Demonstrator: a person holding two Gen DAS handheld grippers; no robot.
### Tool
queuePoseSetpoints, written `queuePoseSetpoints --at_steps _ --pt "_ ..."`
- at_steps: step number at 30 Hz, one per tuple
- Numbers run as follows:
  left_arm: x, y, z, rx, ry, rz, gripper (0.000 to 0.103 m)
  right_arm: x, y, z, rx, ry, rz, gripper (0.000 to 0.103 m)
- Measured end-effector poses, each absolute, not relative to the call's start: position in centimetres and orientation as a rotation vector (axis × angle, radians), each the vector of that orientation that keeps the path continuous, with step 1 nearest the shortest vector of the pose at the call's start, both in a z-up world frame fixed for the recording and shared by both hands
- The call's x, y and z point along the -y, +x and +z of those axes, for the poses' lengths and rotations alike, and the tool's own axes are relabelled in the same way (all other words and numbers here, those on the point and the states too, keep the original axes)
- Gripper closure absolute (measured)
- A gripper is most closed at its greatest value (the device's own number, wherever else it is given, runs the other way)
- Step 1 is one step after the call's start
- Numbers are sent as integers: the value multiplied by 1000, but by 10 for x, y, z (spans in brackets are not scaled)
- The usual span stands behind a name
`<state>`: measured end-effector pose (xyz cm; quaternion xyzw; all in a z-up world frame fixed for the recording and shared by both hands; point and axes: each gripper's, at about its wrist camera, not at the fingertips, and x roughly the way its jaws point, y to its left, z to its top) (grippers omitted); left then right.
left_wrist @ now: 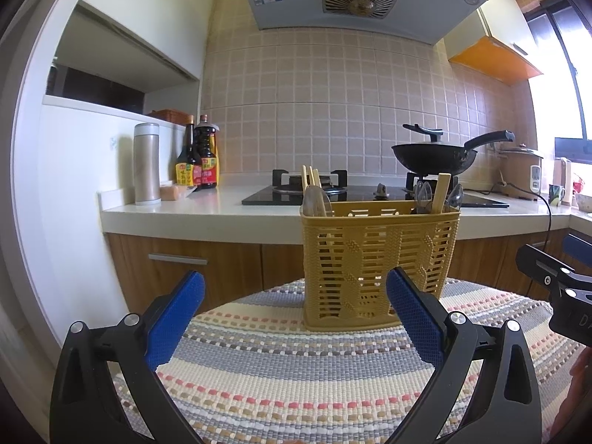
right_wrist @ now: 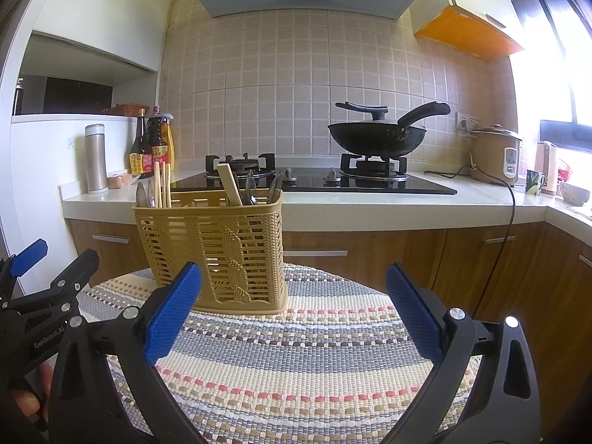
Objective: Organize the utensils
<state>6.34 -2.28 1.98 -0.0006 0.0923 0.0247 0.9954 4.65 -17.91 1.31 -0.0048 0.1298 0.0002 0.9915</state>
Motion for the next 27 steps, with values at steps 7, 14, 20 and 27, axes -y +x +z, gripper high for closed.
queuePoseSetpoints --at_steps 7,14,20,27 --pt "23 64 20 -187 -6 51 8 178 47 12 -264 -9 0 8" --pt "23 63 20 -186 -7 50 8 176 46 12 -264 -10 -2 8" --pt "24 63 21 -188 -6 51 8 176 46 13 -266 -11 -1 8" --pt "24 64 21 -189 -7 51 8 176 46 12 -267 -10 0 8"
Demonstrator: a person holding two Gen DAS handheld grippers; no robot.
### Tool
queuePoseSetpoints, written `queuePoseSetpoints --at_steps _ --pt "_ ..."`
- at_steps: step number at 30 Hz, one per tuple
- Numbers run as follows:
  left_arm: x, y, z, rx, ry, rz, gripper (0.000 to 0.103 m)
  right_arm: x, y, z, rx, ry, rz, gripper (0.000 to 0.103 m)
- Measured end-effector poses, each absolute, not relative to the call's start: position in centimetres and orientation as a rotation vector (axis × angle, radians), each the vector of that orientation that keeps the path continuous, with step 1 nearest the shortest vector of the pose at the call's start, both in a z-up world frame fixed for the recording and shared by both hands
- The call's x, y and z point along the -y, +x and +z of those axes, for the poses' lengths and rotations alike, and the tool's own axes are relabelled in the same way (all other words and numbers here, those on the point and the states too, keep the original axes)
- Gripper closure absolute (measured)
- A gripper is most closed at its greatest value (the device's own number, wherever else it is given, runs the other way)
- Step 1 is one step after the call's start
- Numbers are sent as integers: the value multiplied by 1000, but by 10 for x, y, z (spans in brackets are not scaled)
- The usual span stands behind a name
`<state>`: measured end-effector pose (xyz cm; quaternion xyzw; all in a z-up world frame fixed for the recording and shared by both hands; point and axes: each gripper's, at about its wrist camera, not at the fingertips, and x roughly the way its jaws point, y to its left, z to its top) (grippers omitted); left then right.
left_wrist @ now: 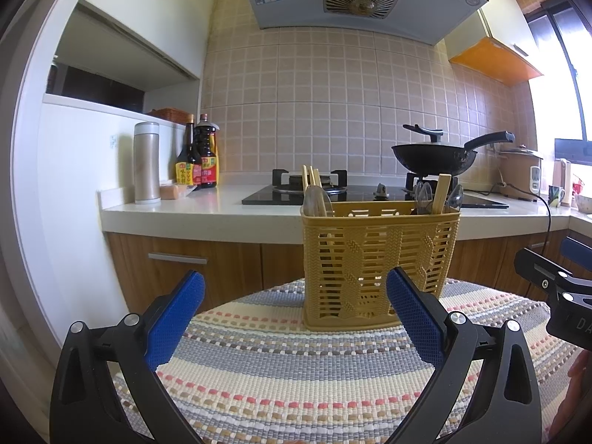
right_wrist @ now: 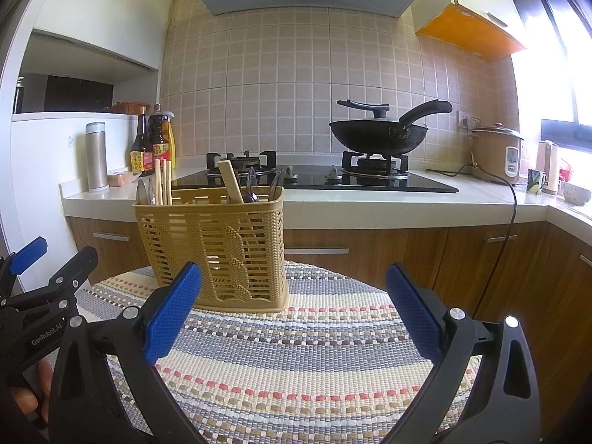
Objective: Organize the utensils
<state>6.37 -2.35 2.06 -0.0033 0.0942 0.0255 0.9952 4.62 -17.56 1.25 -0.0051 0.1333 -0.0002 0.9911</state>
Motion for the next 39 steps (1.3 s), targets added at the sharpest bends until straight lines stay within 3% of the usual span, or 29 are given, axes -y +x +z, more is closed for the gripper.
queuePoseSetpoints --at_steps 39 --pt "25 64 20 -191 -9 50 8 174 51 8 -281 -25 22 8"
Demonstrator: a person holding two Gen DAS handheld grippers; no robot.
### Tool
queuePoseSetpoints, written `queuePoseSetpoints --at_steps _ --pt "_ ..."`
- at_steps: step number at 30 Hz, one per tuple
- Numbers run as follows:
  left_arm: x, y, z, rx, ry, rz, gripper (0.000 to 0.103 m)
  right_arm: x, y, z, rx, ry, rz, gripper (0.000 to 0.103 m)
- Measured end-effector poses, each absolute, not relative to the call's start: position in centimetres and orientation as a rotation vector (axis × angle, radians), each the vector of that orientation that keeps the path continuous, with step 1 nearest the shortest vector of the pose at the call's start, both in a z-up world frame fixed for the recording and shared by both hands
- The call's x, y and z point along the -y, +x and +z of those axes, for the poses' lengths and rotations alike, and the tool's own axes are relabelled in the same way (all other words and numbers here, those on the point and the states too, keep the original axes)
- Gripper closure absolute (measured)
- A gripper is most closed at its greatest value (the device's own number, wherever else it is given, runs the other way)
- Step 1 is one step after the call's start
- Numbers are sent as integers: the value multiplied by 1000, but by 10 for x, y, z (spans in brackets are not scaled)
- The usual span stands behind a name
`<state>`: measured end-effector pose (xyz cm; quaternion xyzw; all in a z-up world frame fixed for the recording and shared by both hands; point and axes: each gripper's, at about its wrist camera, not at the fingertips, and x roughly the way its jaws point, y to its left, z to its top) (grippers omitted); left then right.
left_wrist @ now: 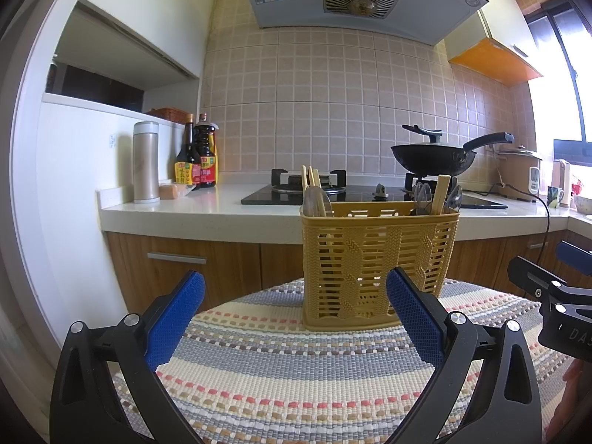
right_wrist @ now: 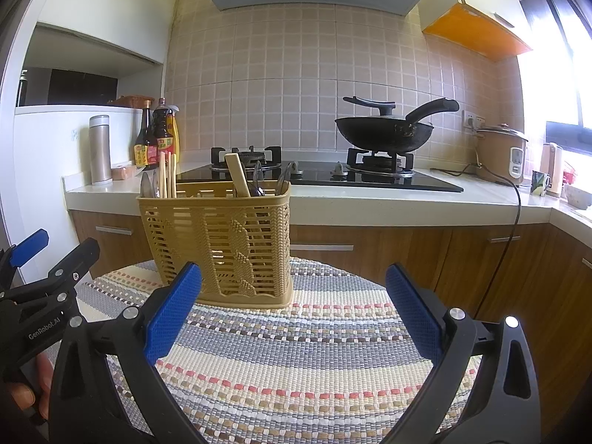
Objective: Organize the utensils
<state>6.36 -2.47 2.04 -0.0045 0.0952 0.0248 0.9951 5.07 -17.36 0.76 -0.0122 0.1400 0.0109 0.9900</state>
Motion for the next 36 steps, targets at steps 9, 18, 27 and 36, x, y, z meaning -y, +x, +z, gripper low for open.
queuePoseSetpoints --at_steps 9,18,27,36 --pt "26 63 21 -188 -1 60 8 174 51 7 -283 -24 25 8" --pt "26 65 21 -197 2 60 8 175 52 7 -287 -30 32 8" --pt "26 66 21 -199 1 59 8 175 54 6 -290 -34 38 8" --pt "22 64 22 -181 -12 66 7 175 53 6 -290 -32 36 8"
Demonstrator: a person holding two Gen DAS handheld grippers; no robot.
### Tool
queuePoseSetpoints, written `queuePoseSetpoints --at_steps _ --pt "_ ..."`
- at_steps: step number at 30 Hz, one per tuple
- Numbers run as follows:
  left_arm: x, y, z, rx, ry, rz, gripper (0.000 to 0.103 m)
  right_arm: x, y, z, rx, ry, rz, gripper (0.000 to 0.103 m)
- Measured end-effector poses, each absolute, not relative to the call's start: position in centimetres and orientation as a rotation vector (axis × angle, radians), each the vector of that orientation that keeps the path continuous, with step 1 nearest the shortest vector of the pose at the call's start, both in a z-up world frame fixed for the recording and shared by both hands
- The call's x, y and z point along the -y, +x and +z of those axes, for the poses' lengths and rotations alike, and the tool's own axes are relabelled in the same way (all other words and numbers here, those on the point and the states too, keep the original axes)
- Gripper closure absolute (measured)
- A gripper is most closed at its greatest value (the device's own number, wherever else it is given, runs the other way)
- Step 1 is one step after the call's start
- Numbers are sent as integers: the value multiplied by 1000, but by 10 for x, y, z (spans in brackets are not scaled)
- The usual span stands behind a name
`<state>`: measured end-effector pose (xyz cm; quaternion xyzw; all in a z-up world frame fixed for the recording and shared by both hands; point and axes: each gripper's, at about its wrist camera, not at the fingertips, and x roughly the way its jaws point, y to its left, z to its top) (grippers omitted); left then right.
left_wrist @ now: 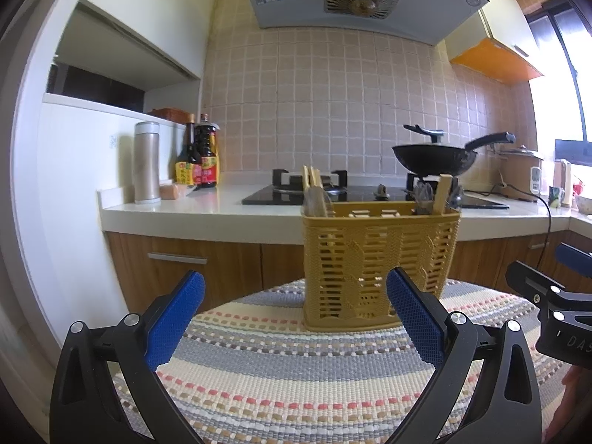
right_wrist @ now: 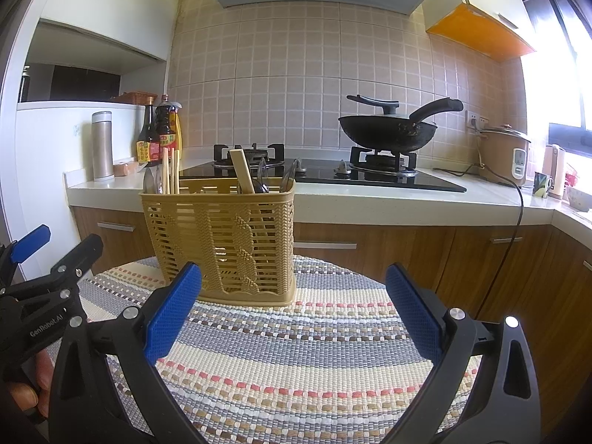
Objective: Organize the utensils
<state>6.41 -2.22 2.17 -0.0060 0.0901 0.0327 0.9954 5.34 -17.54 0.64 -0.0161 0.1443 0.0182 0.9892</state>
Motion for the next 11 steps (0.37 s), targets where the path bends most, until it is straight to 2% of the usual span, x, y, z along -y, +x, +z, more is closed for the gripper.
queuePoseSetpoints --at_steps 11 --pt "16 65 22 -202 -52 36 7 176 56 7 -291 -36 40 8"
